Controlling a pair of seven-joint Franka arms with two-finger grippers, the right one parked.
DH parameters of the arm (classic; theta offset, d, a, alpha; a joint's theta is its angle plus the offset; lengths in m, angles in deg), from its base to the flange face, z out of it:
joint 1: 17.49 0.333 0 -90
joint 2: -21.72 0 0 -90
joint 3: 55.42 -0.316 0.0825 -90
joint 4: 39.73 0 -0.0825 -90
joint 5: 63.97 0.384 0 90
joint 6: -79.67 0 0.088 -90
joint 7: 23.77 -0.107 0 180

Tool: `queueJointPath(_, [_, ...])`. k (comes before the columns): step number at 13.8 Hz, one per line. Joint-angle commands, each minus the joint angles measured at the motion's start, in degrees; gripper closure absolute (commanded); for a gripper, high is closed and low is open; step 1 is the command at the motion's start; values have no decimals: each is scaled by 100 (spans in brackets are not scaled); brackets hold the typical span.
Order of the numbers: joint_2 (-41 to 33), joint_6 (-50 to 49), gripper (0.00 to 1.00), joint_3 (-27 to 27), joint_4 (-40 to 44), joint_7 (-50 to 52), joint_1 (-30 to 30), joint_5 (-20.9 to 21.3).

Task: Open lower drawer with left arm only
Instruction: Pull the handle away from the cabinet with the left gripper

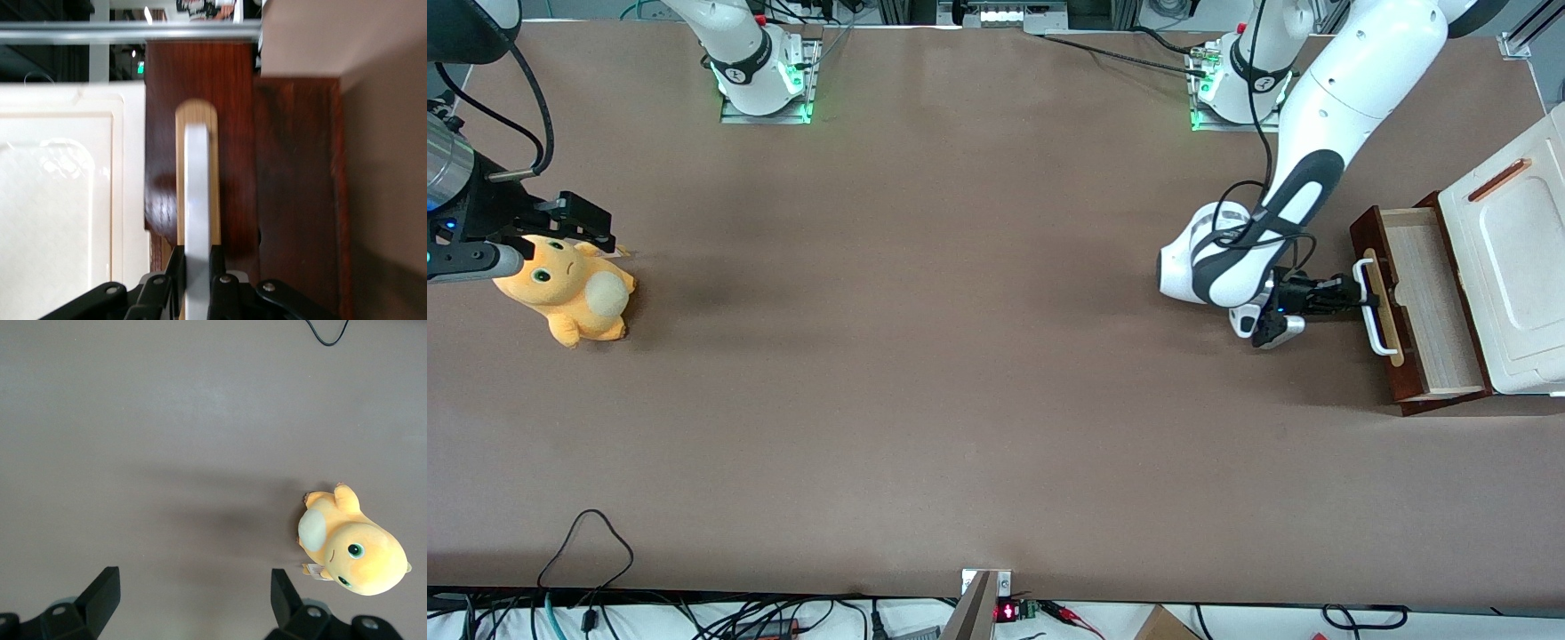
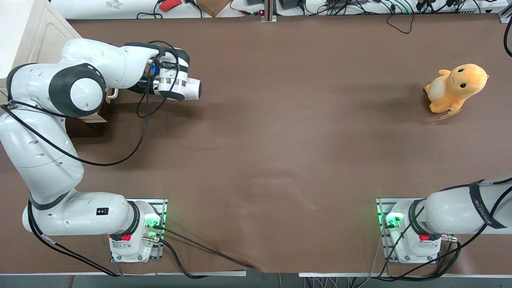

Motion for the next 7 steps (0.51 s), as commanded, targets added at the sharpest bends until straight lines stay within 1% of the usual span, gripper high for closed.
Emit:
queueJointPath(1, [127, -6, 14, 92, 281, -175, -188, 74])
queueJointPath(2, [100, -6, 5, 100, 290, -175, -170, 74])
queueJointPath(3, [57, 3, 0, 100, 290, -175, -179, 74])
queueJointPath(4, [-22, 21, 0, 127, 299, -175, -170, -22])
queueJointPath(5, [-110, 64, 0, 162, 325, -184, -170, -214])
queueJointPath(7, [-312, 292, 0, 354, 736, -376, -170, -881])
